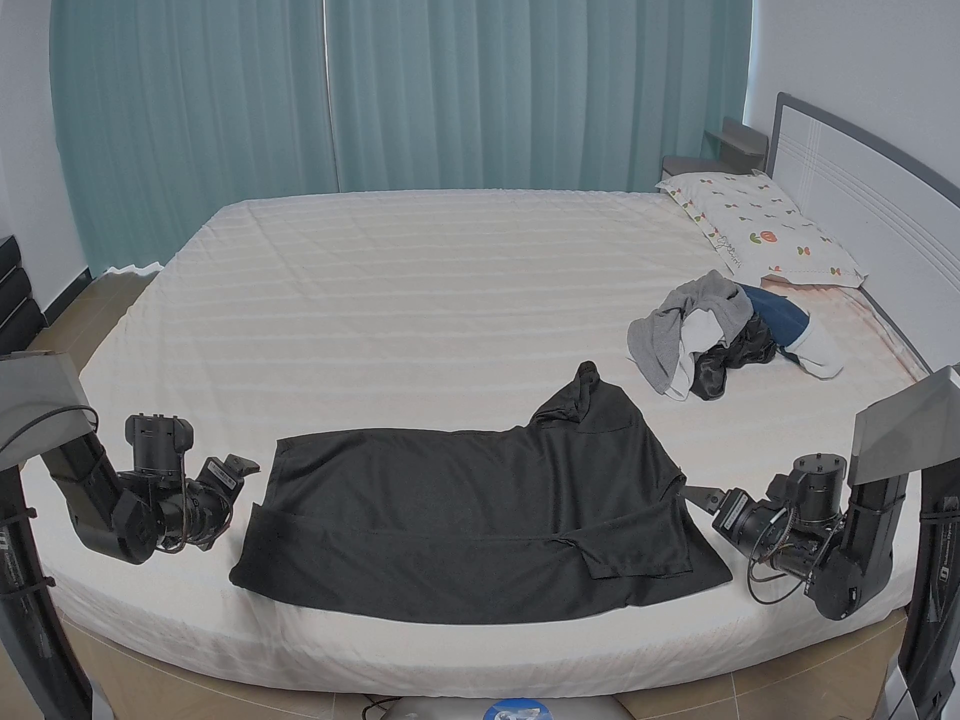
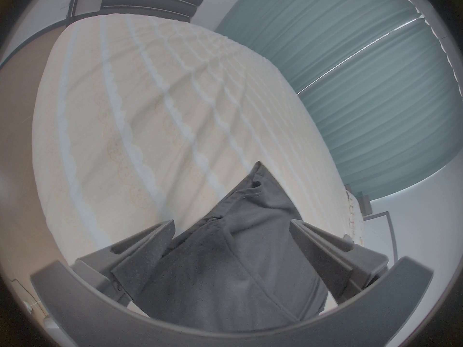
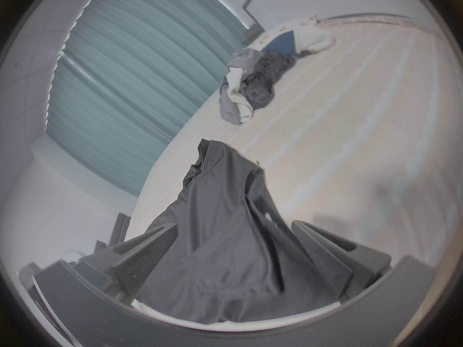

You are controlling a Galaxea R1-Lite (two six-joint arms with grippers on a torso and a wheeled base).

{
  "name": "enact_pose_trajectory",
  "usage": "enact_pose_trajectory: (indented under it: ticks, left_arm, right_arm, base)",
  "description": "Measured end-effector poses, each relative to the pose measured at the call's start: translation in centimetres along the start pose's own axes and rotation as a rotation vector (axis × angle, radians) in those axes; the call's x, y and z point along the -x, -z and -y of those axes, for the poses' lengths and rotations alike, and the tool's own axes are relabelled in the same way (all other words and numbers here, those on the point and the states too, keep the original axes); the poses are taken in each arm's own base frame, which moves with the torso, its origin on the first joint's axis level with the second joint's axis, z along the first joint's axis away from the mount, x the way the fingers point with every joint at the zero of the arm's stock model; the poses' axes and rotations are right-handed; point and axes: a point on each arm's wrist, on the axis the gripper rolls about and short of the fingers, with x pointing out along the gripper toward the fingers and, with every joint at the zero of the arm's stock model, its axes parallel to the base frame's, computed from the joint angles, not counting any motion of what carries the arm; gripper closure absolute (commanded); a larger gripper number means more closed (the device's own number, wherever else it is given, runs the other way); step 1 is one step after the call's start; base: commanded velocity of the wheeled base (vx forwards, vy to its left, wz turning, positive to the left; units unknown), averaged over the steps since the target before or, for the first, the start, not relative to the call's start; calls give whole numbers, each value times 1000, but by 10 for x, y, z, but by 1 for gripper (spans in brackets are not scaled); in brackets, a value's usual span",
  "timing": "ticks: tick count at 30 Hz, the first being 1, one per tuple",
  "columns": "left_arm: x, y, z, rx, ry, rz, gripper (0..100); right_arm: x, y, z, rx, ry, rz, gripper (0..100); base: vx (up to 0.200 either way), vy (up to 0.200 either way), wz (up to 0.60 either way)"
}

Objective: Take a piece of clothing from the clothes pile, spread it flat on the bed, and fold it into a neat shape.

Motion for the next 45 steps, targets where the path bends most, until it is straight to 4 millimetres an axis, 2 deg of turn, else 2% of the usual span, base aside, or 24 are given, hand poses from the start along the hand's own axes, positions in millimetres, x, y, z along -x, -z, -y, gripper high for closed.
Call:
enact_pose_trajectory:
  ticks: [4, 9, 16, 33, 44, 45]
  left_arm:
    - [14, 4, 8, -13, 29, -14, 0]
    - [22, 20, 14, -44, 33, -68, 0]
    - [32, 40, -3, -68, -25, -143, 0]
    - [2, 63, -21, -178, -133, -98, 0]
    - [-13, 61, -20, -174, -108, -34, 0]
    - [-14, 61, -21, -174, -111, -28, 100]
  right_arm:
    - [21, 9, -4, -148, 18, -38, 0]
    - [36, 18, -6, -195, 36, -73, 0]
    - [38, 21, -4, -199, 53, -87, 0]
    - [33, 28, 3, -201, 92, -110, 0]
    - [28, 29, 1, -193, 81, -113, 0]
    - [27, 29, 1, -190, 77, -113, 0]
  base:
    - [-150, 0, 0]
    - [-120, 0, 0]
    - [0, 0, 0]
    - [0, 0, 0]
    - [0, 0, 0]
    - [0, 0, 0]
